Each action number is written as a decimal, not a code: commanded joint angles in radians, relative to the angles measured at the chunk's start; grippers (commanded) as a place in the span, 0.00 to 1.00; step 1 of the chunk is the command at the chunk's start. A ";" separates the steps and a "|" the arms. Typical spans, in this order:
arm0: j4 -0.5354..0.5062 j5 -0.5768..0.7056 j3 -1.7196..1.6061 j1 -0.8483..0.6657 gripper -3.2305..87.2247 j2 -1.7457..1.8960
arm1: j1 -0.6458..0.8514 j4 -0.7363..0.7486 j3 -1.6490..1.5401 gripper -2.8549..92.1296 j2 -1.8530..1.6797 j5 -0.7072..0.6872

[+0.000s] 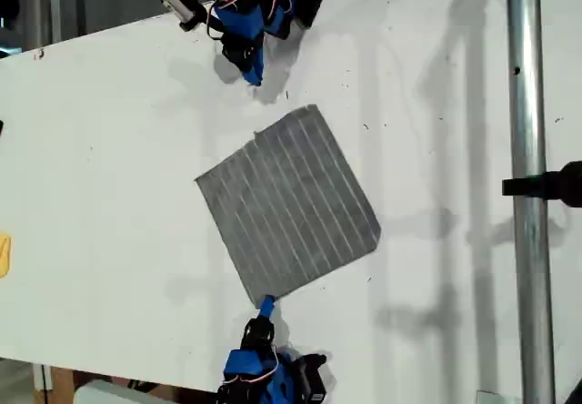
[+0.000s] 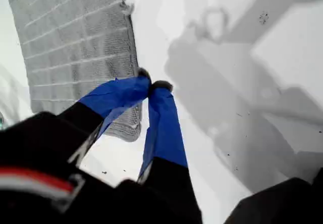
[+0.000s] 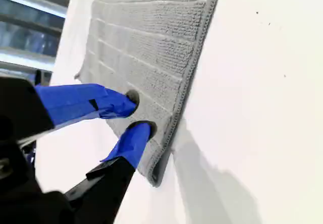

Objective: Grasp corners of a towel and fold twice.

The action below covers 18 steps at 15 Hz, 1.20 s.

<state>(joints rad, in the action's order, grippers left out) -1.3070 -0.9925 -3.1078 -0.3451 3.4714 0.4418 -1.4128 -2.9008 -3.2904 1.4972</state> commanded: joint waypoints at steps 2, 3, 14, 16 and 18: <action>0.005 -0.529 -0.009 -0.032 0.01 0.006 | 0.063 -0.003 0.008 0.06 0.003 0.005; 0.005 -0.529 -0.009 -0.031 0.01 0.006 | 0.063 -0.003 0.008 0.06 0.003 0.005; 0.055 -0.479 -0.011 0.021 0.04 0.006 | 0.063 -0.003 0.008 0.06 0.003 0.005; 0.061 -0.459 -0.011 0.026 0.04 0.006 | 0.063 -0.003 0.008 0.06 0.003 0.005; 0.066 -0.476 -0.011 0.034 0.03 0.006 | 0.063 -0.003 0.008 0.06 0.003 0.005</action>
<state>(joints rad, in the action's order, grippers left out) -1.2609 -1.4603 -3.1078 -0.3313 3.4714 0.4985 -1.4128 -2.9008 -3.2904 1.4972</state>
